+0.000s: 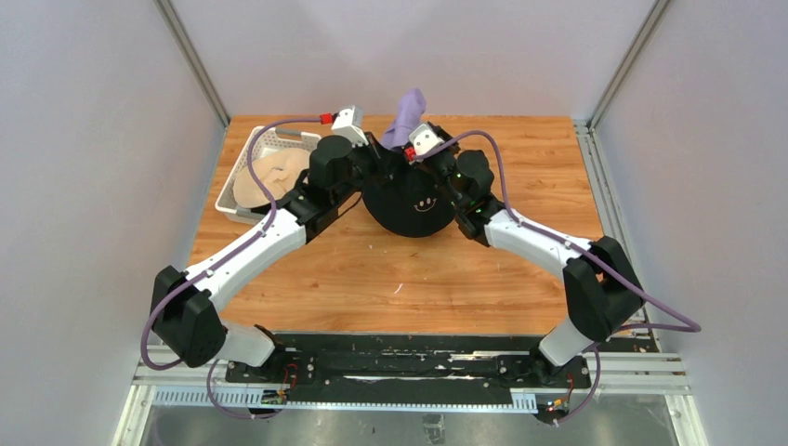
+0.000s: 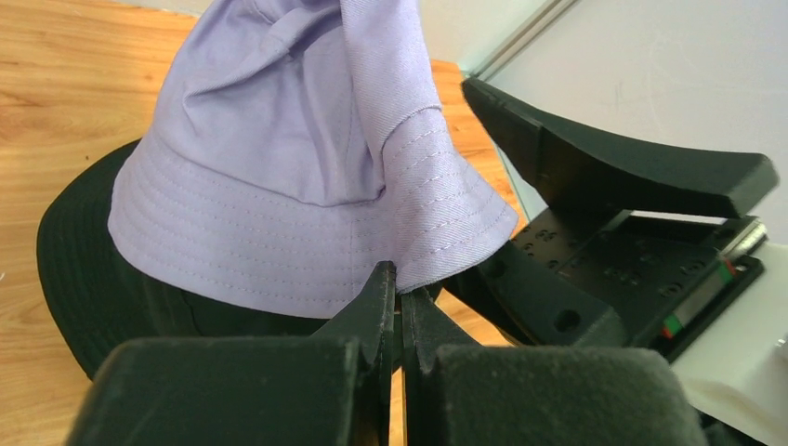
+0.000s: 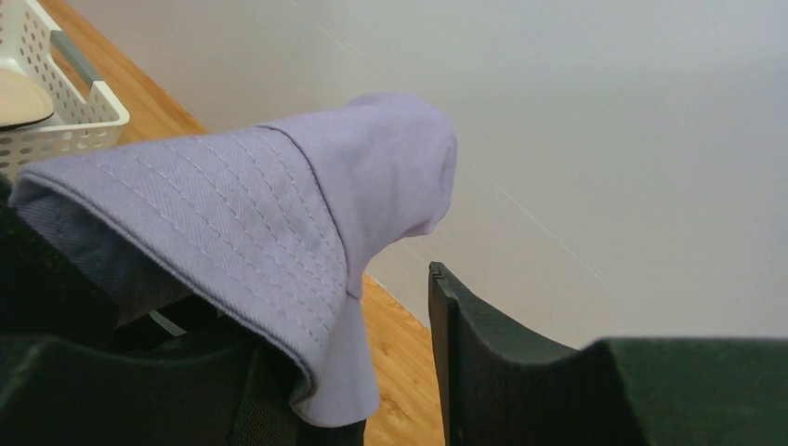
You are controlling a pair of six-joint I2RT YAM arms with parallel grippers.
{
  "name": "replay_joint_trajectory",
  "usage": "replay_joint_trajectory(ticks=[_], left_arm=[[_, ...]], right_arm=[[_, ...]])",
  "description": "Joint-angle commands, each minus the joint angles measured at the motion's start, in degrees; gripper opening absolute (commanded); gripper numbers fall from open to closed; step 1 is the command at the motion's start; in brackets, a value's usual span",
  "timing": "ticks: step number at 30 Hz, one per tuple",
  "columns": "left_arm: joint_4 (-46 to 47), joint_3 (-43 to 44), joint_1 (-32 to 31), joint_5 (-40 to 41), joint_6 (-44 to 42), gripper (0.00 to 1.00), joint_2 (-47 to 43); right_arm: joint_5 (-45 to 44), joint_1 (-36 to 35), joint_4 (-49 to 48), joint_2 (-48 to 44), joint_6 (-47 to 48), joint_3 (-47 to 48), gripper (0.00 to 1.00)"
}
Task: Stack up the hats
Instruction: Stack the hat on the hat.
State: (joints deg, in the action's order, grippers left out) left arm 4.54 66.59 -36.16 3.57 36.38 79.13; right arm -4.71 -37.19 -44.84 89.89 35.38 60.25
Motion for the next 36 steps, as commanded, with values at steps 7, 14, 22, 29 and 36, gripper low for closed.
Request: replay_joint_trajectory(ticks=[7, 14, 22, 29, 36], left_arm=[[-0.35, -0.14, -0.79, -0.62, -1.93, 0.0, -3.11], [-4.17, -1.05, -0.75, 2.75, -5.05, 0.0, -4.77], [-4.1, -4.97, -0.75, 2.26, -5.88, 0.0, -5.21], [-3.97, -9.52, -0.77, 8.09, -7.61, 0.0, -6.33], [-4.02, -13.89, -0.75, 15.97, -8.03, 0.0, -11.26]], right_arm=[[-5.72, 1.07, -6.18, 2.84, 1.28, 1.51, 0.01], [-10.12, 1.07, -8.16, -4.43, 3.02, -5.54, 0.01], [-11.96, 0.36, -6.14, -13.11, 1.11, -14.61, 0.0], [-9.9, -1.8, -3.57, -15.06, -1.67, -19.76, 0.01], [-11.42, -6.87, -5.03, -12.33, -1.64, -21.52, 0.01]])
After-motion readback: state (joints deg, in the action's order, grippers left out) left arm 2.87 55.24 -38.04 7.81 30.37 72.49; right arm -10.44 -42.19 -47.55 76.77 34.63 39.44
